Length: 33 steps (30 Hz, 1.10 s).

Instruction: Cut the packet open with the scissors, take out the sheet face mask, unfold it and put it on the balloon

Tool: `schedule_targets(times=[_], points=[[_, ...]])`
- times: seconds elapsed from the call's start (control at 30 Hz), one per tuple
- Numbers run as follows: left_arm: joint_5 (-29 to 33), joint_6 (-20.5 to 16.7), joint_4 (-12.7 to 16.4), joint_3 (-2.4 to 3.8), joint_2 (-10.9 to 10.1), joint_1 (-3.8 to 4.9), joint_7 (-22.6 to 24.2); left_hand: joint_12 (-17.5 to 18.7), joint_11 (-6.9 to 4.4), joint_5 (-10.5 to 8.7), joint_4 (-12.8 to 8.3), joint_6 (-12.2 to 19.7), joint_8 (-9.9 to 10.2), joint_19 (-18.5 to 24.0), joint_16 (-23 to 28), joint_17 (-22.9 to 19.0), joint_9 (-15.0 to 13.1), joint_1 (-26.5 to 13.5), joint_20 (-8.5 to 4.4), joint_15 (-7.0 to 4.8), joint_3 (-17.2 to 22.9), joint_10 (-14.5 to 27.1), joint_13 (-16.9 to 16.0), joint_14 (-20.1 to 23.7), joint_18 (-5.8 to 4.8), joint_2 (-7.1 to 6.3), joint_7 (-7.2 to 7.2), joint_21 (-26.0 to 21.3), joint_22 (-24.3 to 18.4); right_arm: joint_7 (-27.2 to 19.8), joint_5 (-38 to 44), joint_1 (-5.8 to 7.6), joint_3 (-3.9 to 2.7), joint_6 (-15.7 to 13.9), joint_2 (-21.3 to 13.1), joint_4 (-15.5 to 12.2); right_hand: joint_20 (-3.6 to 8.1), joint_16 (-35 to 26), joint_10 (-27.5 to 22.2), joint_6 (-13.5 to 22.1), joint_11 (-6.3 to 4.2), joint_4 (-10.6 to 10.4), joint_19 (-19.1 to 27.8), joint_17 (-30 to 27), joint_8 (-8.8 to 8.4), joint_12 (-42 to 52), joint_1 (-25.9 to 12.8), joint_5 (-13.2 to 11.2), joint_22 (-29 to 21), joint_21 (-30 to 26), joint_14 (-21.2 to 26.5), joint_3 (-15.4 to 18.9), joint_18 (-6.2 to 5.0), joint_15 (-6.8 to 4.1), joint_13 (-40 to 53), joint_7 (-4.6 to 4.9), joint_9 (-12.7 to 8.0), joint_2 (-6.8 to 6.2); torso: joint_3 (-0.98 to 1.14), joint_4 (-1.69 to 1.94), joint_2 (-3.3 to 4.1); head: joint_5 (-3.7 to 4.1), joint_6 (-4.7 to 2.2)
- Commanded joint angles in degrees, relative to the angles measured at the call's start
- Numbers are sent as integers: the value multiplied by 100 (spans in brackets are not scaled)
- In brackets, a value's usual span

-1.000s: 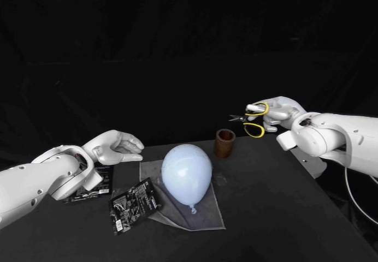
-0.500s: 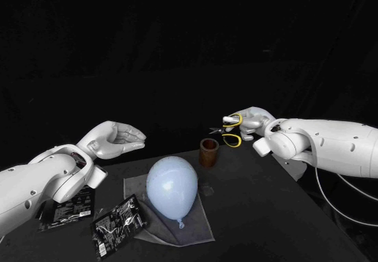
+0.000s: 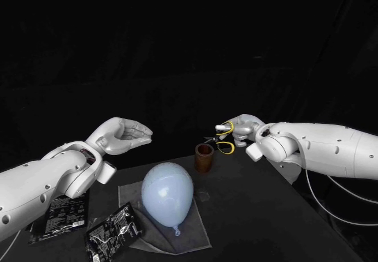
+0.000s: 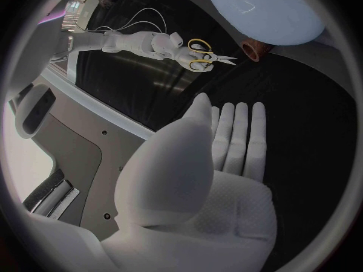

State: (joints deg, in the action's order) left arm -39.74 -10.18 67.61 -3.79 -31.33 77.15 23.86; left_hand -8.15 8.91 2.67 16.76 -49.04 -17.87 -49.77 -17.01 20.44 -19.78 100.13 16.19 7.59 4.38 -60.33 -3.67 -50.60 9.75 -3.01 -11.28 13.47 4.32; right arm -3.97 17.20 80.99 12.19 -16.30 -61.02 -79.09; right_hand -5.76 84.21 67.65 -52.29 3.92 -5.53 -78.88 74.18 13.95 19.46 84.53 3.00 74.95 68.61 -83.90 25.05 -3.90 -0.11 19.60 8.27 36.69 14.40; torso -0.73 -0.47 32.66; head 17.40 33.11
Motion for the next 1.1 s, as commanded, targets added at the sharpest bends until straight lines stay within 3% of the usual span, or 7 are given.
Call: schedule_targets(times=[0.03, 0.2, 0.6, 1.1], points=[[150, -69, -1, 21, 32, 16, 155, 37, 14, 9, -5, -40, 20, -55, 30, -4, 5, 23, -2, 7, 29, -37, 6, -44, 58, -27, -15, -33, -6, 304, 116, 7, -5, 220, 31, 34, -10, 13, -39, 20, -6, 24, -18, 5, 47, 42, 9, -19, 863, 17, -205, 59, -73, -12, 16, -3, 8, 33, -1, 6, 3, 8, 21], [319, -76, 78, 33, -16, 18, 141, 83, 20, 9, -4, -59, 56, -59, 60, -25, 43, -12, -1, 11, 52, -55, 7, -58, 58, -55, -26, -40, -8, 430, 108, 4, -4, 282, 116, 136, -10, 13, -38, 19, -6, 21, -18, 6, 51, 47, 2, -19, 862, 15, -207, 68, -73, -12, 20, -3, 8, 34, -4, 14, -3, 11, 72], [857, -109, 460, 35, -322, 18, 64, 136, 30, 8, -4, -77, 99, -70, 92, -46, 87, -62, -1, 16, 70, -73, 5, -78, 60, -94, -46, -44, -9, 547, 72, -57, -2, 299, 375, 515, -9, 17, -30, 10, -9, 13, -32, 17, 68, 65, -15, -19, 868, 36, -213, 91, -69, -15, 32, -7, 10, 43, -11, 24, 2, 20, 90], [1302, -224, 707, 30, -579, 18, 75, 182, 38, 8, -9, -105, 135, -116, 119, -65, 129, -89, -12, 19, 106, -98, 2, -104, 71, -119, -63, -28, -1, 876, 100, -200, 1, 525, 654, 889, -6, 11, -34, 14, -8, -18, -37, 5, 87, 90, -69, -20, 867, 37, -214, 133, -69, -16, 51, -5, 10, 50, -2, 3, 2, -36, 150]])
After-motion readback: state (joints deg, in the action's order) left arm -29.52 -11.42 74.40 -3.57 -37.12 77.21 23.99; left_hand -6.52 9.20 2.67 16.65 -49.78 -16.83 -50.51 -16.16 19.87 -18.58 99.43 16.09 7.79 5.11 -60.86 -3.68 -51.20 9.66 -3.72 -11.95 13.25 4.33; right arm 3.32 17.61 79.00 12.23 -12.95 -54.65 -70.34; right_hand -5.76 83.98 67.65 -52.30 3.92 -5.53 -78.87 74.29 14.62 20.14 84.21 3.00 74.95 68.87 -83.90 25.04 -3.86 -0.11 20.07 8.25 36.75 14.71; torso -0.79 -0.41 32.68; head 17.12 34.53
